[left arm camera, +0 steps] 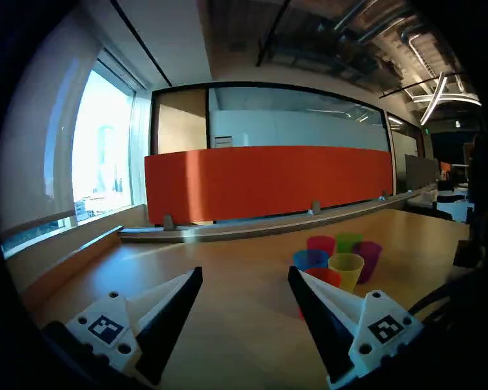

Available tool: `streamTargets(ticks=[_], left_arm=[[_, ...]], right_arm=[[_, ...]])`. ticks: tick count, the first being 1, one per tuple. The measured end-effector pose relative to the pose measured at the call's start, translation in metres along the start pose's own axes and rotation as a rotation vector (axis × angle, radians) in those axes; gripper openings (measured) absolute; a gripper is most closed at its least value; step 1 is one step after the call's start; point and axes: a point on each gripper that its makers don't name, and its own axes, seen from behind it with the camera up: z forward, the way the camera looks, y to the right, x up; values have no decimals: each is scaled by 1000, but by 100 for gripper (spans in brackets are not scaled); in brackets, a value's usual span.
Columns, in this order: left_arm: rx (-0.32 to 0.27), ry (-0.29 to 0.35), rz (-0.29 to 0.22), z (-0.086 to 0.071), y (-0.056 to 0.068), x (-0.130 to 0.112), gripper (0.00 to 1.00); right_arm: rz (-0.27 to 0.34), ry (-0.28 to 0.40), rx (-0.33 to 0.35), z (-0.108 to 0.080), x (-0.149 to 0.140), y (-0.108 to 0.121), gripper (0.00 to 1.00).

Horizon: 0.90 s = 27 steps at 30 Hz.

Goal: Pour water

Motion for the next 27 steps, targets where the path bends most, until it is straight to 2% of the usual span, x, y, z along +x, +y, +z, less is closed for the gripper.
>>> streamTargets(ticks=[11,17,27], left_arm=[[-115,-49,69,19,8,3,98],[-207,-101,127,27,24,-3,98],[-317,-179,151,47,38,-12,98]], right_arm=[[-26,-12,84,5,13,-23,99],[-70,-53,163,7,14,-38,99],[-128,-148,320,8,14,-66,100]])
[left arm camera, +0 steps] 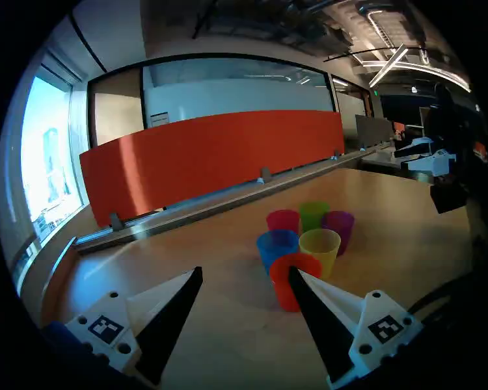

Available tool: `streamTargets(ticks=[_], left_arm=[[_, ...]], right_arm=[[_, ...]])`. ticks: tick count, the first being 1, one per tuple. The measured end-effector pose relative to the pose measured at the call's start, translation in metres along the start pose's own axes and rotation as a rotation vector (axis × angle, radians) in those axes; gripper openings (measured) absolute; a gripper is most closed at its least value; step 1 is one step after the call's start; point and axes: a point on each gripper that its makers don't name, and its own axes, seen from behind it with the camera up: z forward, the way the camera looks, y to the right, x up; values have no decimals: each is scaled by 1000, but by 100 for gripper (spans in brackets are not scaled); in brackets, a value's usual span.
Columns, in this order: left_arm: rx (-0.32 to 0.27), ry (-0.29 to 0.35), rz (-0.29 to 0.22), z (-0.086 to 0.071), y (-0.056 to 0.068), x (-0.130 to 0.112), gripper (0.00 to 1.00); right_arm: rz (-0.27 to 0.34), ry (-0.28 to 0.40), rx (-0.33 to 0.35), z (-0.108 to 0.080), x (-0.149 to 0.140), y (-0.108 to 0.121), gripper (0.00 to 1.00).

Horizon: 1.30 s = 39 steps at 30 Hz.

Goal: Pour water

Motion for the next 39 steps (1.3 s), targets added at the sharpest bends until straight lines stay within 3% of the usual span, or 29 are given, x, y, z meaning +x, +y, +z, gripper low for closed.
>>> streamTargets(ticks=[10,21,32,39], left_arm=[[-107,-84,27,24,0,6,98],[-214,-171,73,51,2,9,98],[-337,-261,120,71,18,2,98],[-371,-292,156,84,25,2,98]], right_arm=[[-50,-56,104,10,14,-17,100],[-105,-89,155,24,20,-25,100],[-128,-137,201,38,10,-27,100],[-145,-155,236,50,6,-32,100]])
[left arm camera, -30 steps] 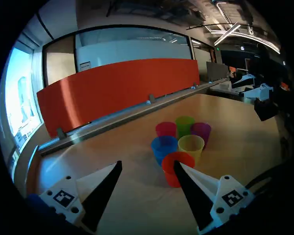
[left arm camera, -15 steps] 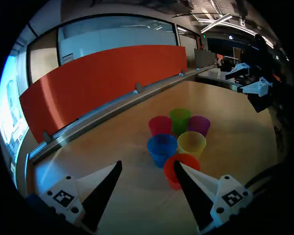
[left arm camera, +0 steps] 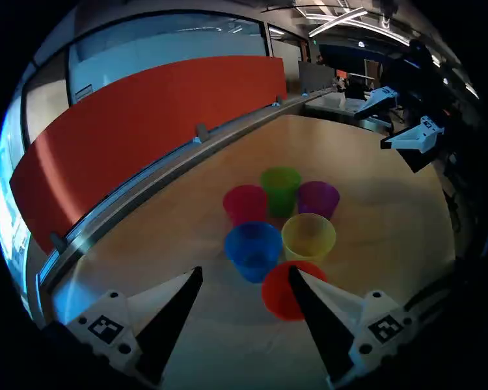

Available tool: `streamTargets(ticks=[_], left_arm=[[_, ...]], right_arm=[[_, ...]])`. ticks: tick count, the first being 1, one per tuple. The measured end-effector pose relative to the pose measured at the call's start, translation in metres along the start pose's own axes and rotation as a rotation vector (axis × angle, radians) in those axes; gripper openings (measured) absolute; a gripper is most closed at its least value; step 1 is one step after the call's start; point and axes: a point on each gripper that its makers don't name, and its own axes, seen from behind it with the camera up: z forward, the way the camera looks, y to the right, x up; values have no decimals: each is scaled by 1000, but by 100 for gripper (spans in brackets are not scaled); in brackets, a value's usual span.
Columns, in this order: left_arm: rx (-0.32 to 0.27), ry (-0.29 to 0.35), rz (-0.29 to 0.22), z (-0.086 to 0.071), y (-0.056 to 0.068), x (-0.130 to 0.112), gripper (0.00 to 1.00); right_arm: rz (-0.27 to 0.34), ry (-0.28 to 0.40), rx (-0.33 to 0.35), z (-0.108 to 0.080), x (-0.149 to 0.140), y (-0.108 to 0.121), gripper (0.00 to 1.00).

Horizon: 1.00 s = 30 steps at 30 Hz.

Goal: Pour water

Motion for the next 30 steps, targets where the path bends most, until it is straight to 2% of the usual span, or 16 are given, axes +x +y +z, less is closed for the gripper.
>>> streamTargets(ticks=[8,17,30], left_arm=[[-26,-9,-8,13,2,6,98],[-26,-28,5,25,-3,9,98],[-76,-80,35,43,9,7,98]], right_arm=[[6,-7,22,19,0,2,100],[7,-9,21,28,1,12,100],[0,-21,25,32,-7,17,100]])
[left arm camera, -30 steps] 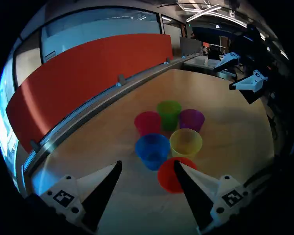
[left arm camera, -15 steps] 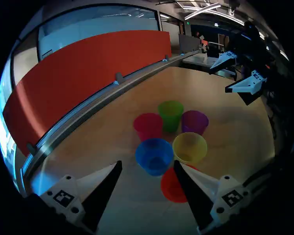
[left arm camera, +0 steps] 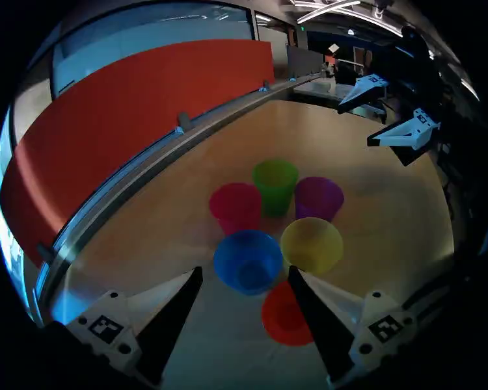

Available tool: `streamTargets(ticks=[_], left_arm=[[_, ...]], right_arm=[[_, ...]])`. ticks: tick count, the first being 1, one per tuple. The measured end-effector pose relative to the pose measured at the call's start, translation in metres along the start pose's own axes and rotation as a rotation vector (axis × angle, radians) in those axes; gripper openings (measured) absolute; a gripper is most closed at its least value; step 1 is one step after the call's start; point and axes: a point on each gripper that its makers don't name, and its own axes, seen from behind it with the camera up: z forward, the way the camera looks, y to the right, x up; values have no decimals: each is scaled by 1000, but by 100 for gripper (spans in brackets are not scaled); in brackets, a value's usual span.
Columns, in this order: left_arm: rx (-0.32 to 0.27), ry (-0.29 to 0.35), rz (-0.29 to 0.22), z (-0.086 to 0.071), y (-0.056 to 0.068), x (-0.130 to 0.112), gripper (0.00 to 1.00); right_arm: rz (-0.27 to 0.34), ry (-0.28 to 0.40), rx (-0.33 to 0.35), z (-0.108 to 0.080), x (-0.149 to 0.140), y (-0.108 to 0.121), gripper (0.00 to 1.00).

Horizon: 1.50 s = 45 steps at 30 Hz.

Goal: Pour water

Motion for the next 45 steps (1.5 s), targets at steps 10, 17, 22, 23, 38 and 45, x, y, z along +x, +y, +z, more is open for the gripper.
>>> streamTargets(ticks=[10,17,22,23,38,45], left_arm=[[-23,-39,11,13,2,-3,98],[-30,-69,23,20,2,-4,98],[-40,-85,33,24,6,-3,98],[-41,-86,34,25,6,-2,98],[-33,-119,38,27,3,-8,98],[-45,-138,44,31,7,-9,98]], right_arm=[[-1,-3,6,4,-1,0,100],[2,-3,8,7,-2,3,100],[1,-3,11,9,-3,4,100],[1,-3,12,9,-4,4,100],[-1,-1,9,9,-7,9,100],[-2,-1,12,12,-7,8,100]])
